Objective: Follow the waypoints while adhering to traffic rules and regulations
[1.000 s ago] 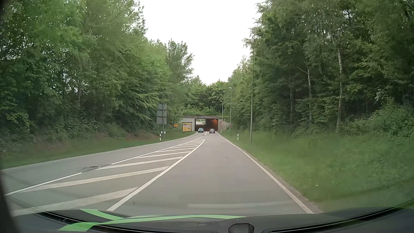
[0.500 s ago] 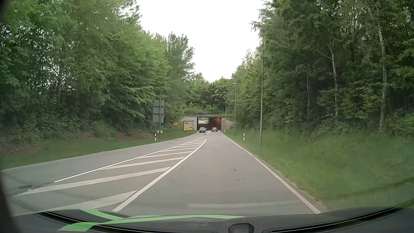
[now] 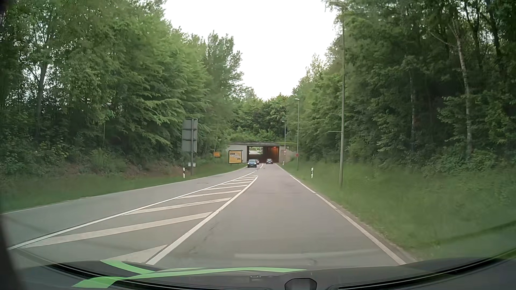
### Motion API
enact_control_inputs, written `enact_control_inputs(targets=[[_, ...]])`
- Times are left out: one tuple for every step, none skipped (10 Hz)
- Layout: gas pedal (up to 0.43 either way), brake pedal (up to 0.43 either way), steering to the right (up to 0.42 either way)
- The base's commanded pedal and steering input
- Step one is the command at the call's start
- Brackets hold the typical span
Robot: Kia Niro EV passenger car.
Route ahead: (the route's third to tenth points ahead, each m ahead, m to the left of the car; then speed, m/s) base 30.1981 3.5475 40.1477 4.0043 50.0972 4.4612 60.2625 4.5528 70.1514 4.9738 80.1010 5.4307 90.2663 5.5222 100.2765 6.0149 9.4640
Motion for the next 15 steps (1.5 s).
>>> enact_control_inputs(targets=[[0.039,0.0,-0.009],[0.039,0.0,-0.009],[0.039,0.0,-0.008],[0.047,0.0,-0.008],[0.047,0.0,-0.008],[0.047,0.0,-0.008],[0.059,0.0,-0.007],[0.059,0.0,-0.007],[0.059,0.0,-0.007],[0.059,0.0,-0.008],[0.059,0.0,-0.007],[0.059,0.0,-0.007],[0.059,0.0,-0.007],[0.059,0.0,-0.006],[0.059,0.0,-0.004]])
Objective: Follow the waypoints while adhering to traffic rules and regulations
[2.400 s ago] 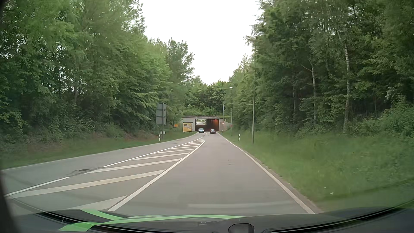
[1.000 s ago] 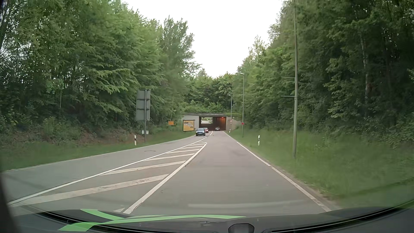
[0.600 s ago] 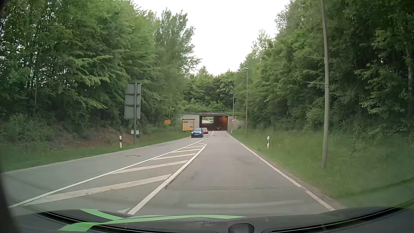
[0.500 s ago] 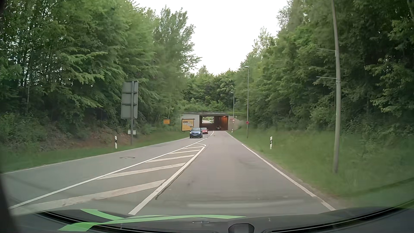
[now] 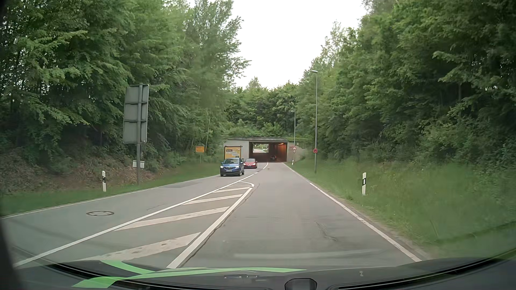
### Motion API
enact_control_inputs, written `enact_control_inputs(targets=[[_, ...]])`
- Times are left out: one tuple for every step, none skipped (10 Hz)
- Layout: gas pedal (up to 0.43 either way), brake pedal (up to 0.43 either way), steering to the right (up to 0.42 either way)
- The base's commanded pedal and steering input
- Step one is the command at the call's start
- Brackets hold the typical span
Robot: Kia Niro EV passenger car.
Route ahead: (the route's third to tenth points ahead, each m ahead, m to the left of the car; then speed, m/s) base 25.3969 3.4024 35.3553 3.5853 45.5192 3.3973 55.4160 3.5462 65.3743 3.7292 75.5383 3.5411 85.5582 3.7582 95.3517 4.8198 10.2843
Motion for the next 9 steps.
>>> enact_control_inputs(targets=[[0.059,0.0,-0.003],[0.047,0.0,-0.002],[0.059,0.0,-0.001],[0.059,0.0,-0.001],[0.059,0.0,-0.001],[0.059,0.0,-0.001],[0.059,0.0,-0.001],[0.059,0.0,-0.001],[0.059,0.0,-0.001]])
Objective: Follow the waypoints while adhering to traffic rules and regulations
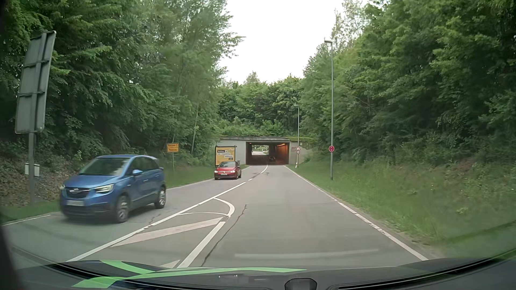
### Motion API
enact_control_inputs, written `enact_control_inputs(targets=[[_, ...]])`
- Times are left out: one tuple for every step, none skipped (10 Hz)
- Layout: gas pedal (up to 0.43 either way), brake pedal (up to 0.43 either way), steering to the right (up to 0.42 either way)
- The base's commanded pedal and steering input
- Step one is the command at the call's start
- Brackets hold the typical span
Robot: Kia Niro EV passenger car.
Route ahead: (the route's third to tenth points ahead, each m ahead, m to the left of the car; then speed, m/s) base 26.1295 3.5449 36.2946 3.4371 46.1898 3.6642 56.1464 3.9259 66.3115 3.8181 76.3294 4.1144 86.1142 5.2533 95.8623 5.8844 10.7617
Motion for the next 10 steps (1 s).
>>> enact_control_inputs(targets=[[0.059,0.0,-0.001],[0.059,0.0,-0.001],[0.059,0.0,-0.001],[0.059,0.0,-0.001],[0.059,0.0,-0.001],[0.059,0.0,-0.001],[0.059,0.0,-0.001],[0.059,0.0,-0.001],[0.047,0.0,-0.001],[0.047,0.0,-0.001]])
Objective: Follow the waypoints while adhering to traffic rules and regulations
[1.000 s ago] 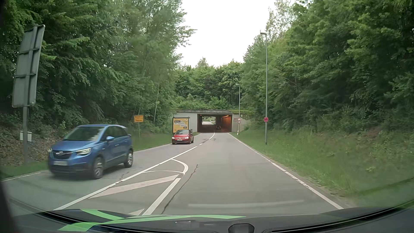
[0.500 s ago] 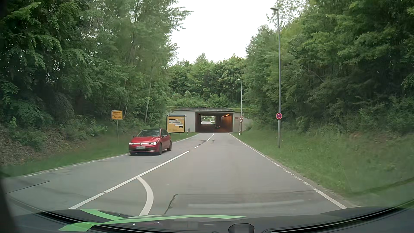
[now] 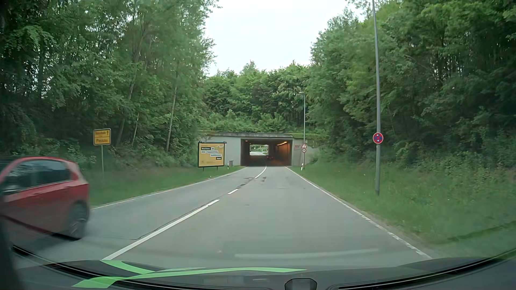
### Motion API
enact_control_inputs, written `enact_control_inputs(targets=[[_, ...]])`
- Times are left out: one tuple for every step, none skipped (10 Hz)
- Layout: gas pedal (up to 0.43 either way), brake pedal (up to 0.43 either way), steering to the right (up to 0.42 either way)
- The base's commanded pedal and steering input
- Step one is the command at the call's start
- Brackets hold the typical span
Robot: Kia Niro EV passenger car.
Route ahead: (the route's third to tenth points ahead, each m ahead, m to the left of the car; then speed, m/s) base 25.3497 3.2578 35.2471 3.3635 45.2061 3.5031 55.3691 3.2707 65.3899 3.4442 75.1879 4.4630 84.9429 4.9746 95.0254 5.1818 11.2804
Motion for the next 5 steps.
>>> enact_control_inputs(targets=[[0.047,0.0,-0.001],[0.047,0.0,-0.001],[0.047,0.0,-0.001],[0.047,0.0,-0.001],[0.047,0.0,-0.001]])
